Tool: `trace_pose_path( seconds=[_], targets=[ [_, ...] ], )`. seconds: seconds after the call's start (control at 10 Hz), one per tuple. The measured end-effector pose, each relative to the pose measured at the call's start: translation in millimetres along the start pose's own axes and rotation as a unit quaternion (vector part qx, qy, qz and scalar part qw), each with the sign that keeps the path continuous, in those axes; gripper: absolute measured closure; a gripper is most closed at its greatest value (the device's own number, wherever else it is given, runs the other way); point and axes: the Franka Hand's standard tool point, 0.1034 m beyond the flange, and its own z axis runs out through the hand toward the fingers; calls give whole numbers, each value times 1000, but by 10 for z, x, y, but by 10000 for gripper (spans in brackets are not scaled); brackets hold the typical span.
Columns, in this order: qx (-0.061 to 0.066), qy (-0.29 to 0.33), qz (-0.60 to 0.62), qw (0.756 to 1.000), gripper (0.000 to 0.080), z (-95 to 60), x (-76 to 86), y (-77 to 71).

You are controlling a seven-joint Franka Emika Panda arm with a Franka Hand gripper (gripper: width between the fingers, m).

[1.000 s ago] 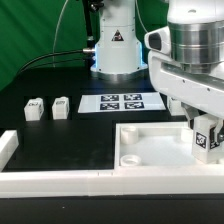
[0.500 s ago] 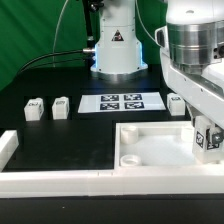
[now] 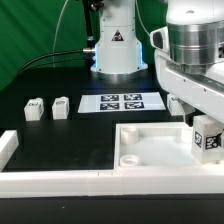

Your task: Assemble one leg

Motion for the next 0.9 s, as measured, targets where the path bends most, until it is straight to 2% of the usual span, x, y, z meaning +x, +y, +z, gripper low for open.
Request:
trace_pose_path(
  seconds=[0.2,0.4,0.7,0.9],
  targets=[
    [-3,3,-108,994,153,3,-11,-1],
    [-11,12,-237,971,151,-2,-2,0],
    [-20,16,-367,930,151,7,-51,-16],
    [-28,19,-473,880,151,10,-44,-10]
  ],
)
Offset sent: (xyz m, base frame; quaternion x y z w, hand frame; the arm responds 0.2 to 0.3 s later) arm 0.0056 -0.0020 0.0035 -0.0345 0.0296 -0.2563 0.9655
